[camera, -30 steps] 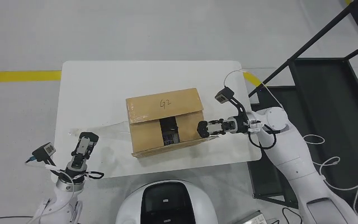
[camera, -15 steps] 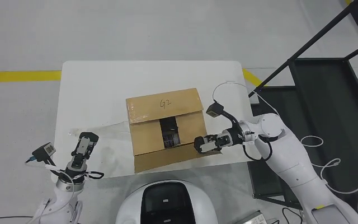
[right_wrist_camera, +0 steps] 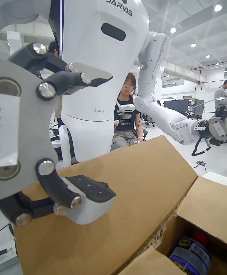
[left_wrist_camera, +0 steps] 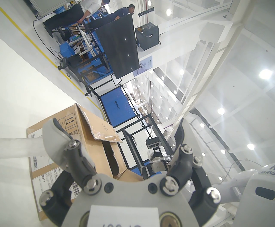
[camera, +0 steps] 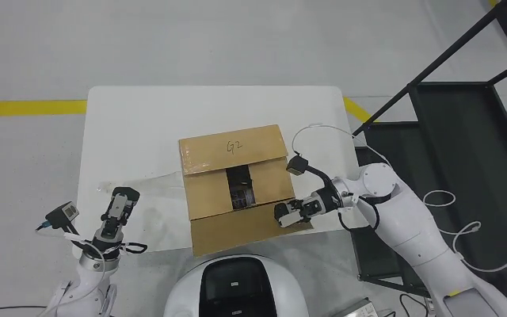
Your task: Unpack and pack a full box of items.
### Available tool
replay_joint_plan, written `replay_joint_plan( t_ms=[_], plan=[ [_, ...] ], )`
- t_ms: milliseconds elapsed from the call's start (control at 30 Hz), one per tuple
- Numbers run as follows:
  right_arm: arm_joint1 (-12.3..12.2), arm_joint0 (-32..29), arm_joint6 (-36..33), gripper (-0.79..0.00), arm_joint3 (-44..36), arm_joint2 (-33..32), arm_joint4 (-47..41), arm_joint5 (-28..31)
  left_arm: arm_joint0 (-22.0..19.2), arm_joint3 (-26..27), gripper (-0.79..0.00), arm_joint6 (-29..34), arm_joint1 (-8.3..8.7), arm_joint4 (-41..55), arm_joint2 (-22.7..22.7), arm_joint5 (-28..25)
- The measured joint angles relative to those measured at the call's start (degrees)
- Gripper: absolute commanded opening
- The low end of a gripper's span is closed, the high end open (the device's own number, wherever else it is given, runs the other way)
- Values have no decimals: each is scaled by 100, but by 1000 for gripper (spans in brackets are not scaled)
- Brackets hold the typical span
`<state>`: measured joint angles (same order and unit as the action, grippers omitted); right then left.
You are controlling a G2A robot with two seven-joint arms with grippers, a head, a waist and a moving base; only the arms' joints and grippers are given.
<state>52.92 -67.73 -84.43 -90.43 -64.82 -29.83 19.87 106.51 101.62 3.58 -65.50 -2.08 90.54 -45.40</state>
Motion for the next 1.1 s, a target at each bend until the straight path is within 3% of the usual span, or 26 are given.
replay_joint_plan(
  t_ms=[267, 600, 1100],
  plan=[
    [1, -25, 35, 0, -45, 31, 46, -40, 0, 0, 0, 0, 0, 0, 0, 0],
    [128, -50, 239, 0, -315, 839, 577, -424, 0, 0, 0, 0, 0, 0, 0, 0],
    [415, 318, 1783, 0, -427, 1876, 2562, -405, 0, 0, 0, 0, 0, 0, 0, 0]
  ],
)
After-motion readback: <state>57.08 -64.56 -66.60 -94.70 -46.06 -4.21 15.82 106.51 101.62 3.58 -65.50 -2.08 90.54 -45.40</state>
